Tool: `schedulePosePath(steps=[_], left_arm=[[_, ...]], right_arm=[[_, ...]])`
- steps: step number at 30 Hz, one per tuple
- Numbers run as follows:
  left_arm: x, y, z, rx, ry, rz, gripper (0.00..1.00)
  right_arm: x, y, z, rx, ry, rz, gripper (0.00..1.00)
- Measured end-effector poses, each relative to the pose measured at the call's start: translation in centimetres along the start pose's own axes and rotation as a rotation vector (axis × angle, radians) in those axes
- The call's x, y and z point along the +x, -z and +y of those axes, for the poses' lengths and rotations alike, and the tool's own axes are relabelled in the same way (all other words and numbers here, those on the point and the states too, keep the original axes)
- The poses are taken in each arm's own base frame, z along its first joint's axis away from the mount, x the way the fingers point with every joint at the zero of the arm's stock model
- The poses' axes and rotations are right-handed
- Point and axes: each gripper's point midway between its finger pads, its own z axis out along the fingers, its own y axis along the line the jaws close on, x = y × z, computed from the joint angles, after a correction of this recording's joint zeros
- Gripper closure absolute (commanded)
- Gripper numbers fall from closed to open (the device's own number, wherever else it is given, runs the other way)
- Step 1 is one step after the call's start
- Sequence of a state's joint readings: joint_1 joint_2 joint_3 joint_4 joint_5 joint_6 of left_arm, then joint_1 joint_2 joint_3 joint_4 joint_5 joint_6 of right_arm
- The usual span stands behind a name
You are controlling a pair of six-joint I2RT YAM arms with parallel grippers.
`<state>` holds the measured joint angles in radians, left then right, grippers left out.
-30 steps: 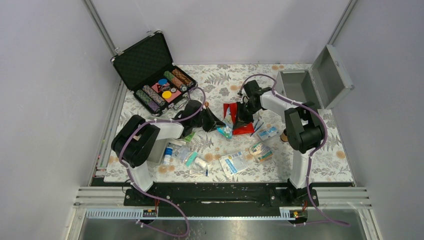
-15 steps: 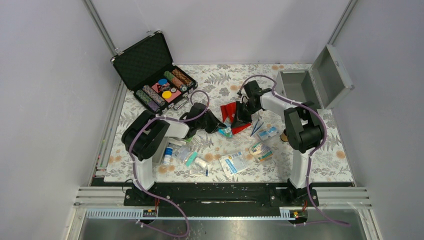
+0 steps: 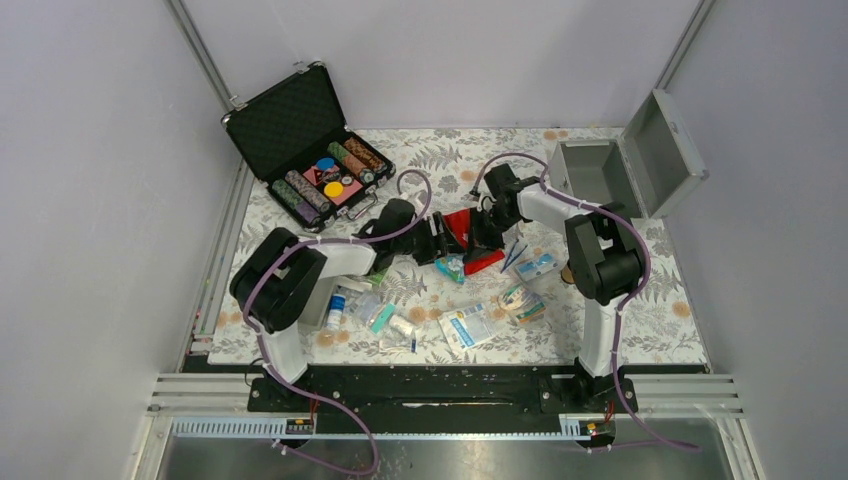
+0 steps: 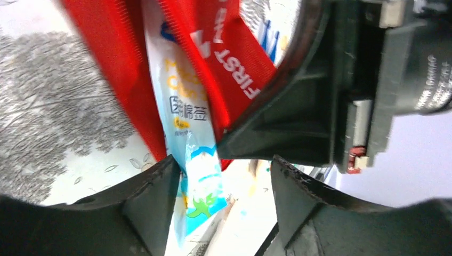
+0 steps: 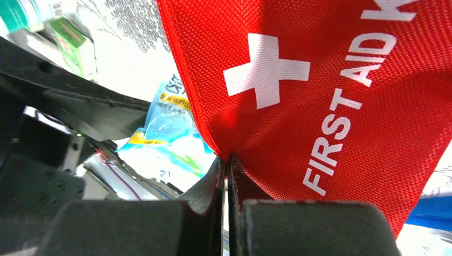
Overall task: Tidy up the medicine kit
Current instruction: Place the medical item at the medicine pouch.
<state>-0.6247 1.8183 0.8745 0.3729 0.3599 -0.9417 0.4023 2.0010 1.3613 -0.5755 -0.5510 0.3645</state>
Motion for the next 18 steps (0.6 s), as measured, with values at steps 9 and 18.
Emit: schedulePosePath(steps=[9, 18], left_arm=[[-2.3, 1.1, -2.1, 0.058, -0.175, 0.139, 0.48], [-2.0, -2.6, 2.0, 0.002, -0.135, 0.271, 0.41]], right_arm=[[1.0, 0.5, -1.5, 0.06, 0.142, 0.043, 1.0], [1.2, 0.6, -1.8, 0.064, 0.179, 0.053, 1.0]])
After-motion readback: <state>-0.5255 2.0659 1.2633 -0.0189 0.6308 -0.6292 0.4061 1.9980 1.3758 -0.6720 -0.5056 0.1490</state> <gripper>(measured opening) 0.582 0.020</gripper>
